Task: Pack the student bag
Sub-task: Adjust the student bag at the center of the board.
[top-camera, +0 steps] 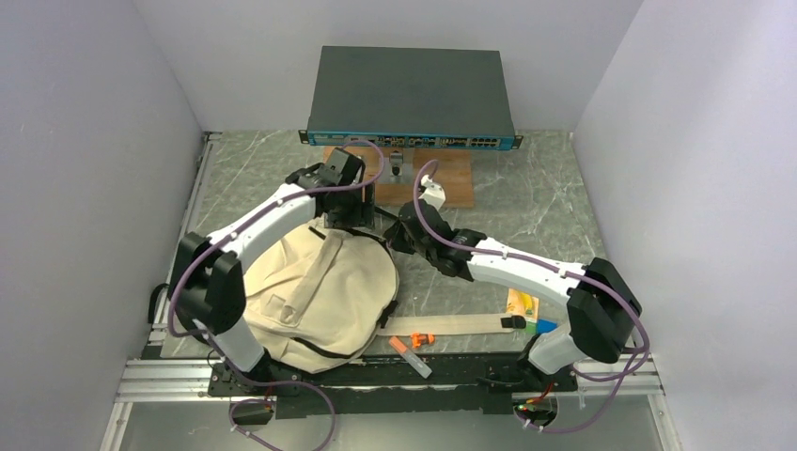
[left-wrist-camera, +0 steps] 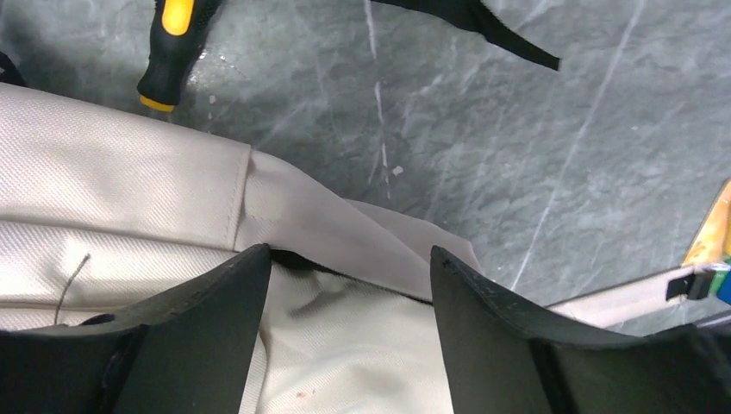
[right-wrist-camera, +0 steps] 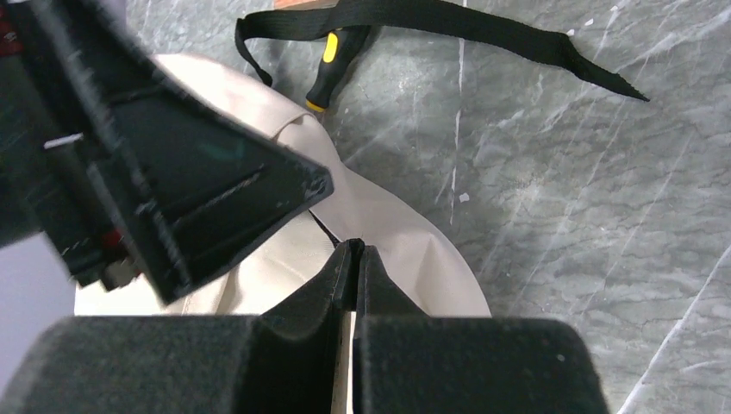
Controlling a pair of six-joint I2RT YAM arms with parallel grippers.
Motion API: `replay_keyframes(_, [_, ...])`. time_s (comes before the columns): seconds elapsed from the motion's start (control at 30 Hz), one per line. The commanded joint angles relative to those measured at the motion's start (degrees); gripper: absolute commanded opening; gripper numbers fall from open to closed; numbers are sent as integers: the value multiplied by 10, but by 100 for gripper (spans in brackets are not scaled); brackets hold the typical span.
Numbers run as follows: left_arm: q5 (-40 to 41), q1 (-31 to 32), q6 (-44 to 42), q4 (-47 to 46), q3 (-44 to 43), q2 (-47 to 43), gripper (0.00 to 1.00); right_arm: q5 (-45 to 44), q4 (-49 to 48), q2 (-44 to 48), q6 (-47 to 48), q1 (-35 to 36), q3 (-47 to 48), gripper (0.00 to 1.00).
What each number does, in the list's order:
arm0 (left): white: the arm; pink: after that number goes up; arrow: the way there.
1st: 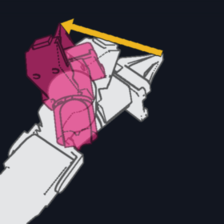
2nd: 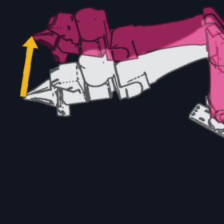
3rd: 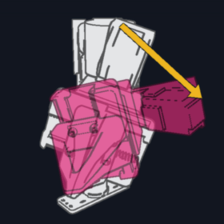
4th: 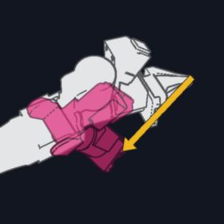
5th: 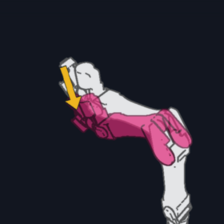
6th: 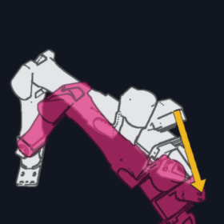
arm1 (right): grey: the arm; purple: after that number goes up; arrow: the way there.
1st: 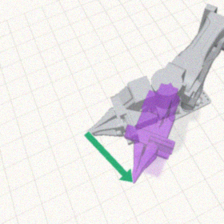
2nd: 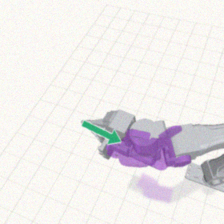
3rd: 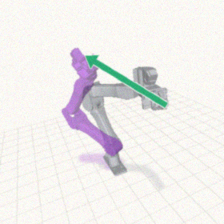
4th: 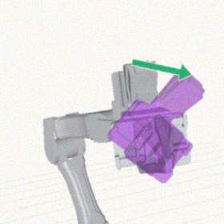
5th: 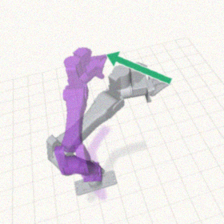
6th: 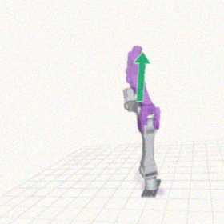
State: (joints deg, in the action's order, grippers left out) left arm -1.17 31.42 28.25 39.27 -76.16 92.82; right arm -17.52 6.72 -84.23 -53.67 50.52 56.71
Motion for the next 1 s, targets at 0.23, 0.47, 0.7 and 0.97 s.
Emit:
replay_keyframes(0.23, [82,16,164,127,-65,3,69,-44,-27,32,42,26,3,0])
replay_keyframes(0.47, [80,40,-51,-107,93,-179,75,9,-50,53,76,23,-10,0])
replay_keyframes(0.7, [-44,33,-423,-147,156,-290,80,109,-93,73,114,-12,-24,0])
replay_keyframes(0.97, [-233,13,-618,-169,146,-218,67,169,-101,62,112,-36,-2,0])
